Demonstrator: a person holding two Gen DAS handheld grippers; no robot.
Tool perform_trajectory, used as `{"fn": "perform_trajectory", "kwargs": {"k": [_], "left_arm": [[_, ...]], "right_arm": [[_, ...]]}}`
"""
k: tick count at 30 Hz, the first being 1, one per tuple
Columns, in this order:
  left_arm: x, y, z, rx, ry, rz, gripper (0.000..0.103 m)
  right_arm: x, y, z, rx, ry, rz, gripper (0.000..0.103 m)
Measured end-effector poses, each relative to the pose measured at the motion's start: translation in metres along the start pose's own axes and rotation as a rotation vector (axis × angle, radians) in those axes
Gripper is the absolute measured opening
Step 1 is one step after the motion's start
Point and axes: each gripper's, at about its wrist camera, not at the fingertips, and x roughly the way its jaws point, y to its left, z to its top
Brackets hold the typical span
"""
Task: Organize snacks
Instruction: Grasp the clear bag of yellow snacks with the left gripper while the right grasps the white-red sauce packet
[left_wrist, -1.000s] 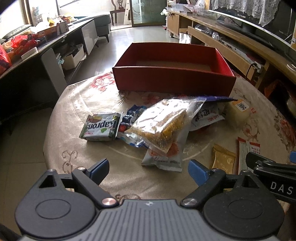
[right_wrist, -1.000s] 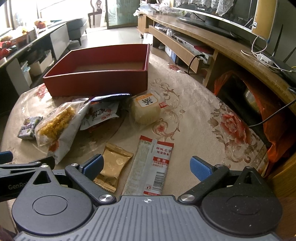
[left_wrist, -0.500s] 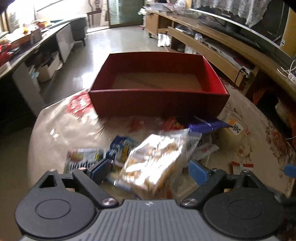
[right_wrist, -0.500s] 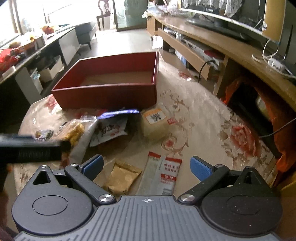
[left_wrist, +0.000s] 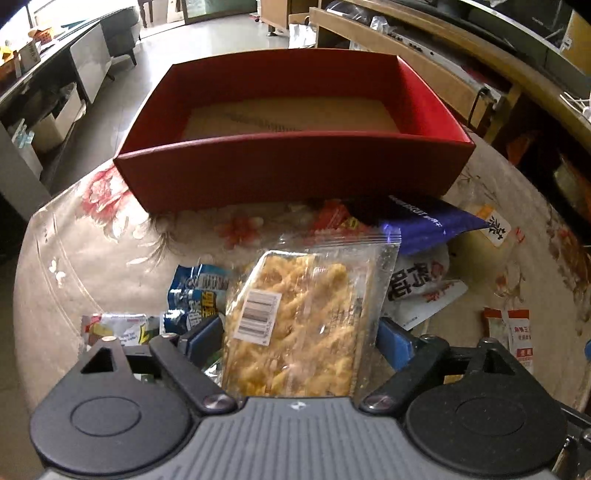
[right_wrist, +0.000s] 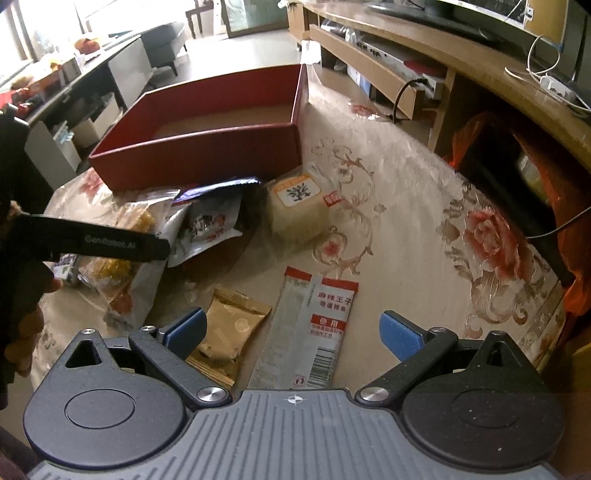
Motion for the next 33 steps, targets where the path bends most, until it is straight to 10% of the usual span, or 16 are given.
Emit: {"fn": "perform_trajectory", "kwargs": {"k": [17,33], "left_arm": [[-0.042,0.014,-0.029,-0.094,-0.028,-0.045,0.058],[-0.037,0.009,-0.069,-0.049,0.021,-0.013,0.068]], "right_arm": [[0.024,-0.027,-0.010,0.079,0.083,-0.065,0.098],[0.054,0.000,-0.025,-0.037,0.140,-0.093,0.103]]}}
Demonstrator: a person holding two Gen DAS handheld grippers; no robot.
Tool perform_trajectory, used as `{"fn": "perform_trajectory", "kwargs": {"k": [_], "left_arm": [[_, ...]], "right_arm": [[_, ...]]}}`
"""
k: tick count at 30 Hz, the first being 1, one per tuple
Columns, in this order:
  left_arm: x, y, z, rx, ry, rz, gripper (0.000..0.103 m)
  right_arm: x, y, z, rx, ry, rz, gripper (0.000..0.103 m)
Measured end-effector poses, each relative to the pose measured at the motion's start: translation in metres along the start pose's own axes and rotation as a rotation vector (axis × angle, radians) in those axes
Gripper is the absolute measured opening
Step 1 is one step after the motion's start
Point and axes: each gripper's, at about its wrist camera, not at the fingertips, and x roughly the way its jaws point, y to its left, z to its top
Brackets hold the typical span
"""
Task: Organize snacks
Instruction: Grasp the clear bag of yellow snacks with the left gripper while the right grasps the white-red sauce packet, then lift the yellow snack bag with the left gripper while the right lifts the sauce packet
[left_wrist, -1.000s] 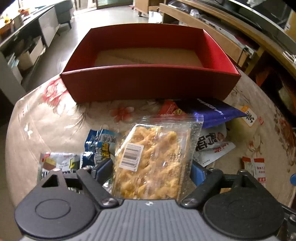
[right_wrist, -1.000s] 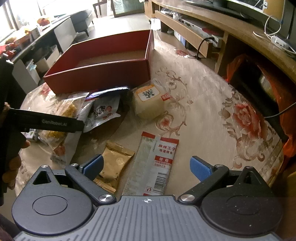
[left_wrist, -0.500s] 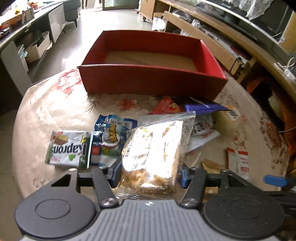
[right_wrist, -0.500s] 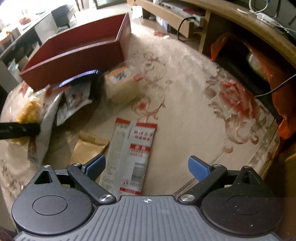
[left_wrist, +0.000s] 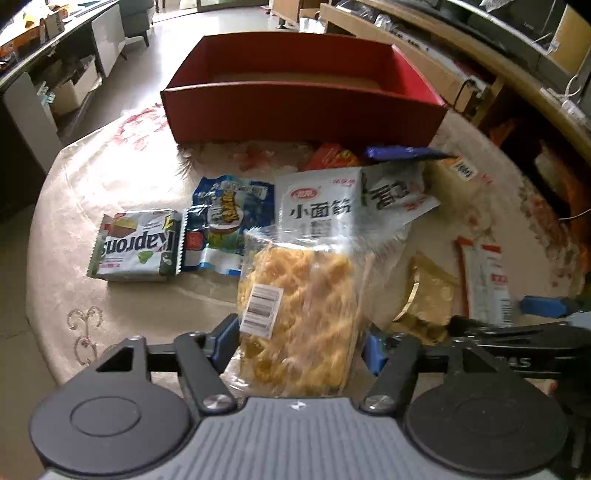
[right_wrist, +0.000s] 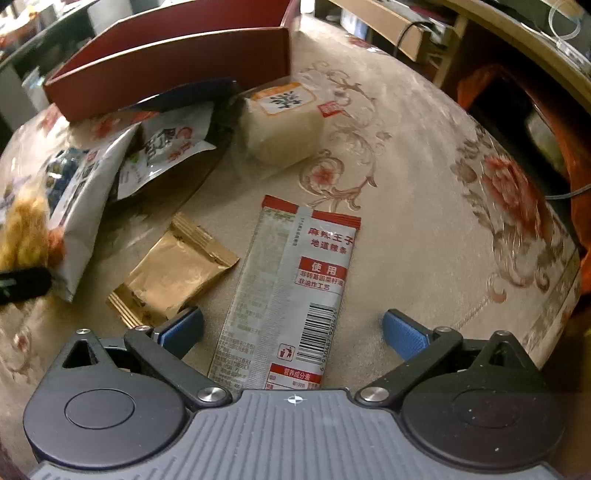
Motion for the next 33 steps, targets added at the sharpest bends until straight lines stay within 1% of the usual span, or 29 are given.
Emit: {"fn": "perform_trajectory", "kwargs": {"k": [1,3,5,6,8,9,10,12,15,19,22,24,26,27,28,29,30,31,33], "left_arm": [[0.003,0.001,0.000,-0.004,0.008,0.007,0.069],[0.007,0.004,-0.001,-0.019,0.021,-0.002,0.072],[0.010,0.007,-0.001,-0.035,0.026,-0.019,0.074],[0.010,0.008,-0.002,-0.038,0.026,-0.023,0.074],[0.011,0.009,-0.004,-0.040,0.028,-0.021,0.072],[0.009,0.009,-0.006,-0.038,0.027,-0.020,0.068],[0.006,0.008,-0.008,-0.033,0.025,-0.021,0.066],[-0.001,0.008,-0.014,-0.036,0.023,-0.034,0.062],[-0.010,0.007,-0.029,-0.044,0.038,-0.049,0.061],[-0.022,0.002,-0.046,0.000,0.049,-0.061,0.059],[-0.024,-0.002,-0.053,0.037,0.055,-0.050,0.060],[-0.023,-0.007,-0.052,0.062,0.055,-0.035,0.062],[-0.022,-0.010,-0.051,0.091,0.054,-0.020,0.066],[-0.021,-0.011,-0.051,0.100,0.054,-0.014,0.068],[-0.020,-0.012,-0.050,0.111,0.053,-0.006,0.069],[-0.018,-0.013,-0.050,0.124,0.051,0.003,0.073],[-0.016,-0.013,-0.050,0.135,0.050,0.012,0.077],[-0.012,-0.014,-0.050,0.142,0.052,0.021,0.078],[-0.007,-0.013,-0.050,0.148,0.049,0.030,0.087]], "right_arm": [[0.000,0.000,0.000,-0.003,0.001,0.003,0.103],[0.000,0.000,0.000,-0.012,-0.002,0.007,0.103],[-0.003,0.001,-0.002,-0.027,-0.007,0.005,0.101],[-0.003,0.001,-0.001,-0.032,-0.011,0.008,0.097],[-0.007,0.001,-0.002,-0.052,-0.026,0.016,0.088],[-0.009,0.001,-0.002,-0.061,-0.035,0.023,0.079],[-0.011,0.001,-0.003,-0.071,-0.043,0.022,0.071],[-0.014,0.001,-0.005,-0.092,-0.050,0.023,0.067],[-0.018,-0.002,-0.011,-0.112,-0.052,0.033,0.063],[-0.027,-0.010,-0.024,-0.103,-0.031,0.073,0.059],[-0.030,-0.010,-0.032,-0.121,-0.024,0.070,0.060],[-0.030,-0.011,-0.033,-0.125,-0.021,0.075,0.062],[-0.029,-0.009,-0.032,-0.128,-0.015,0.069,0.069],[-0.028,-0.008,-0.031,-0.132,-0.012,0.061,0.075],[-0.027,-0.006,-0.031,-0.141,-0.019,0.039,0.079],[-0.027,-0.003,-0.030,-0.156,-0.029,0.018,0.082],[-0.026,-0.001,-0.029,-0.168,-0.033,-0.003,0.088],[-0.024,0.000,-0.028,-0.171,-0.035,-0.016,0.091],[-0.021,-0.001,-0.027,-0.160,-0.035,-0.005,0.095]]}}
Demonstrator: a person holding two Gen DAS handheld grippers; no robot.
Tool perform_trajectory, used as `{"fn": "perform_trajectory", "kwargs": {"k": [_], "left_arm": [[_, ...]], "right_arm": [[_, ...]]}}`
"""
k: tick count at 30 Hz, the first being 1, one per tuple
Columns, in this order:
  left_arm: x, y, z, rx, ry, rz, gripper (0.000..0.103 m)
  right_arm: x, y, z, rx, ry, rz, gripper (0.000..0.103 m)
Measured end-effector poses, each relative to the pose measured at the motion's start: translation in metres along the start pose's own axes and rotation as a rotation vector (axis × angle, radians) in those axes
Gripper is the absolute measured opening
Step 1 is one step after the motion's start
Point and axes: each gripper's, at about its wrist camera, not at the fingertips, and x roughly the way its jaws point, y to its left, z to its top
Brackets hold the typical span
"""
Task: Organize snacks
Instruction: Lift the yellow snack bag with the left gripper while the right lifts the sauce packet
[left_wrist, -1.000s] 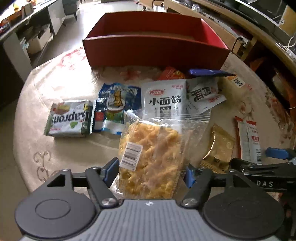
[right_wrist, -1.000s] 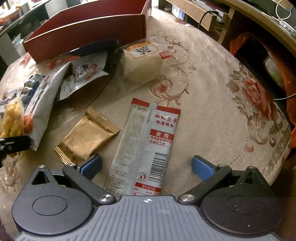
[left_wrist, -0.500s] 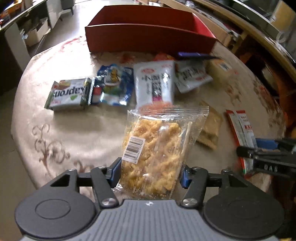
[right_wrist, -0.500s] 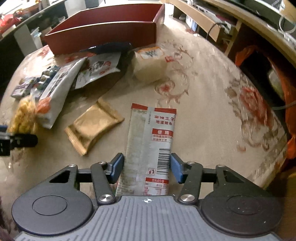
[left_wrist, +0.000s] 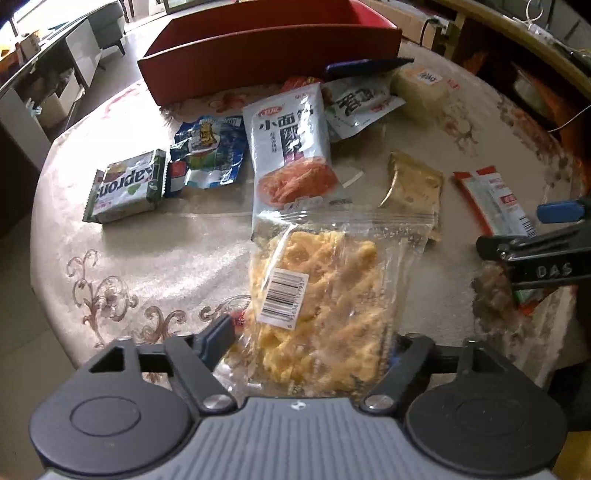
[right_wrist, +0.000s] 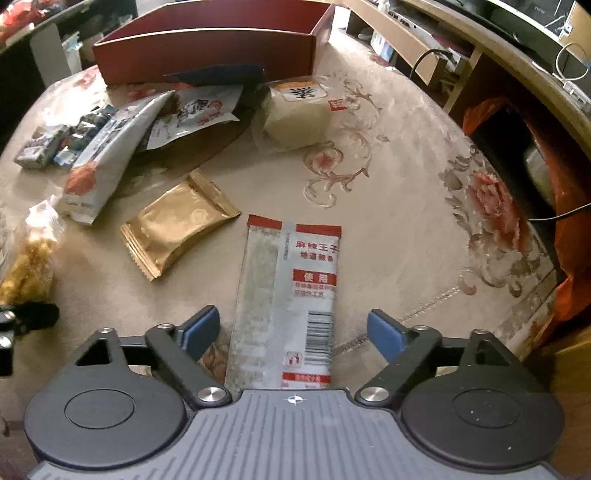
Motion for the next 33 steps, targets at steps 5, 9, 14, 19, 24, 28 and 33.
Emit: {"fn": "perform_trajectory", "kwargs": {"k": [5,9,14,19,24,28,33], "left_arm": [[0.005,-0.002,0.006,-0.005,-0.010,0.006,0.085],[0.000,-0.002,0.003,-0.011,0.006,-0.002,0.076],[-0.008,0.006,0.002,-0.067,0.007,-0.029,0.071],[-0.020,0.009,0.003,-0.098,-0.019,-0.046,0.062],[-0.025,0.004,0.004,-0.091,-0.028,-0.073,0.060],[-0.023,0.000,0.005,-0.078,-0.032,-0.059,0.059],[-0.026,0.002,0.007,-0.096,-0.039,-0.075,0.055]], "right_arm": [[0.008,-0.014,0.001,0.095,0.014,0.051,0.100],[0.001,-0.006,-0.001,0.048,-0.002,0.047,0.082],[-0.010,-0.005,-0.003,0.043,-0.004,0.070,0.059],[-0.014,-0.003,-0.002,0.046,-0.002,0.097,0.054],[-0.026,-0.003,-0.002,0.052,-0.034,0.112,0.054],[-0.028,-0.005,-0.003,0.062,-0.032,0.110,0.054],[-0.034,-0.002,-0.004,0.060,-0.047,0.126,0.053]]}}
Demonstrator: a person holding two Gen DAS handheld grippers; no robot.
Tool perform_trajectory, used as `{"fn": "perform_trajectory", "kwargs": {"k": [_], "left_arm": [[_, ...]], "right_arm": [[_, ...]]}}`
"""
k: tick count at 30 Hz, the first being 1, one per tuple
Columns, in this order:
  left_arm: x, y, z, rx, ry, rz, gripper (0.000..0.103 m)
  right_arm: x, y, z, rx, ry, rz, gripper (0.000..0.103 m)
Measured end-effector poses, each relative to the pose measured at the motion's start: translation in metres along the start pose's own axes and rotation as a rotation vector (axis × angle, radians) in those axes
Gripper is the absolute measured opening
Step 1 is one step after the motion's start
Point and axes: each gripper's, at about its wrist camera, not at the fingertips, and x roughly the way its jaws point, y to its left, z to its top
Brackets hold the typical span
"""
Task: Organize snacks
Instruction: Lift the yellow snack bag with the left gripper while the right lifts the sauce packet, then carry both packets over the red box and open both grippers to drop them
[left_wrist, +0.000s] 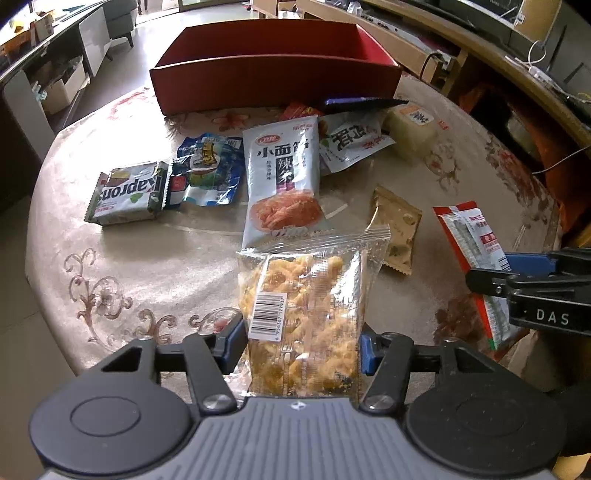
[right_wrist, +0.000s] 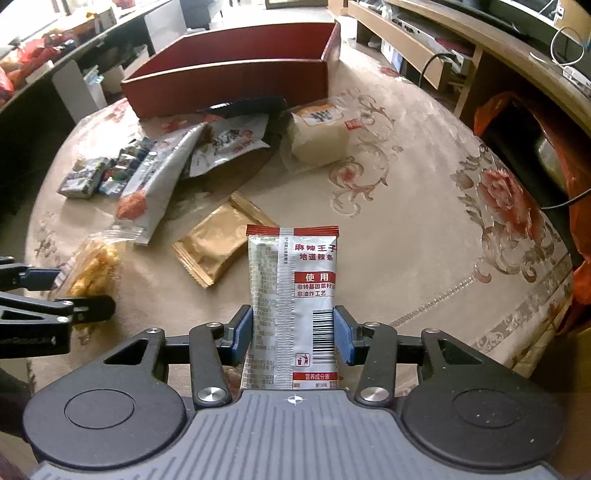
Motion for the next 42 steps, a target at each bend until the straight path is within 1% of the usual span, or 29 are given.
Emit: {"fn": "perform_trajectory", "kwargs": {"k": [5,12,13,15,17,20,23,26,28,30,33,36,42], "left_arm": [[-0.010,-0.003,0.001,-0.001,-0.027,-0.021,0.050],[-0.002,-0.007,0.001,0.018,-0.027,-0.002,0.050],[0.000,-0.007,0.001,0.016,-0.026,-0.003,0.051],[0.005,-0.004,0.002,-0.005,-0.012,-0.010,0.058],[0.011,0.000,0.004,-0.022,0.005,-0.015,0.062],[0.016,0.004,0.006,-0.057,0.014,-0.023,0.063],[0.017,0.001,0.006,-0.053,0.016,-0.010,0.060],[0.013,-0.007,0.006,-0.029,0.009,0.017,0.054],[0.008,-0.008,0.007,-0.035,-0.001,0.004,0.051],[0.002,-0.007,0.009,-0.051,-0.016,-0.011,0.046],[-0.006,-0.005,0.011,-0.070,-0.036,-0.014,0.043],[-0.013,-0.004,0.011,-0.084,-0.047,-0.020,0.042],[-0.034,0.001,0.015,-0.111,-0.097,-0.023,0.041]], "right_arm": [[-0.007,0.005,0.002,-0.007,-0.024,0.011,0.054],[-0.013,0.008,0.005,-0.016,-0.044,0.017,0.053],[-0.013,0.008,0.005,-0.018,-0.045,0.019,0.053],[-0.013,0.009,0.005,-0.018,-0.045,0.021,0.054],[-0.013,0.008,0.005,-0.017,-0.044,0.023,0.053],[-0.012,0.007,0.005,-0.013,-0.042,0.029,0.054],[-0.012,0.006,0.006,-0.012,-0.042,0.031,0.054],[-0.014,0.007,0.006,-0.018,-0.045,0.034,0.054],[-0.015,0.007,0.006,-0.019,-0.047,0.034,0.054],[-0.017,0.007,0.006,-0.019,-0.052,0.033,0.054],[-0.020,0.006,0.007,-0.015,-0.064,0.036,0.054],[-0.026,0.006,0.008,-0.014,-0.081,0.042,0.054],[-0.037,0.010,0.015,-0.026,-0.121,0.052,0.054]]}}
